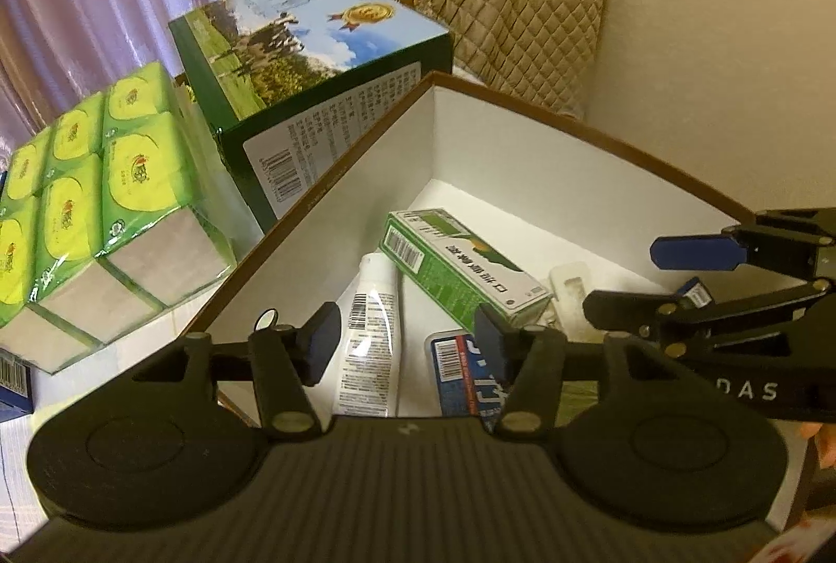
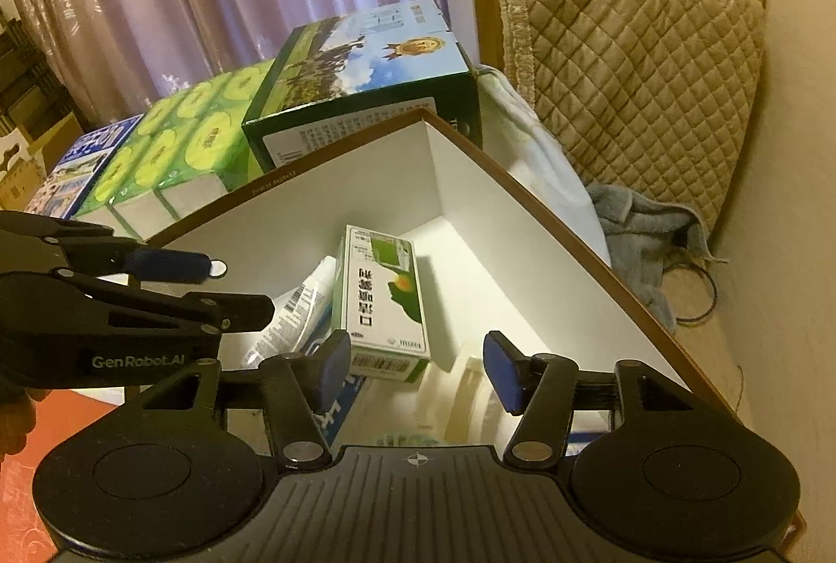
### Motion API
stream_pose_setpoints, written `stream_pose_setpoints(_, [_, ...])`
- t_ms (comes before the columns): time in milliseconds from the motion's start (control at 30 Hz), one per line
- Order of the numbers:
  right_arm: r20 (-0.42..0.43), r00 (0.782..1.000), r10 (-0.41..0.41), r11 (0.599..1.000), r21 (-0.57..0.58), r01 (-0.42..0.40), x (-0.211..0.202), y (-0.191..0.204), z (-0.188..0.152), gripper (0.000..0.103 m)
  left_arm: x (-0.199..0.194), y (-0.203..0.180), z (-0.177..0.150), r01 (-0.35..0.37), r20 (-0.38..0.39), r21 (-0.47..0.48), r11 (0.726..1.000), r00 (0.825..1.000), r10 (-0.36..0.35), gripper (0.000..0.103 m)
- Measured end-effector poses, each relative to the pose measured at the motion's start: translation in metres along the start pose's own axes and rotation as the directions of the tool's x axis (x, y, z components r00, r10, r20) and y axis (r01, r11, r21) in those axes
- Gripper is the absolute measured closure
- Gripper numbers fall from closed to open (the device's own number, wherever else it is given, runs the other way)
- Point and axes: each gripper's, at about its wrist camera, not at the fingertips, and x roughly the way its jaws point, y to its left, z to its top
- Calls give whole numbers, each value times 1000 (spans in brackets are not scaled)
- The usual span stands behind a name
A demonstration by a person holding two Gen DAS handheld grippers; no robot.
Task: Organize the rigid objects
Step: 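Open both tools to drop the tube and green box into the box, then withdraw both tools from the brown box back over the mat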
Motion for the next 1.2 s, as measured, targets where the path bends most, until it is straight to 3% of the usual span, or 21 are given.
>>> stream_pose_setpoints(567, [50,998,-32,999,23,31,-58,8,-32,38,-60,-22,-26,11,88,-4,1000,996,-10,40])
stream_pose_setpoints(933, [89,995,-47,997,63,42,-105,22,-67,38,-118,-26,-64,19,164,2,1000,986,-19,37])
stream_pose_setpoints(1033, [97,994,-47,997,62,41,-117,32,-77,38,-134,-25,-78,14,169,-4,1000,986,-13,28])
stream_pose_setpoints(1200, [112,993,-37,998,56,31,-135,49,-93,38,-157,-19,-101,12,179,-25,1000,984,-7,28])
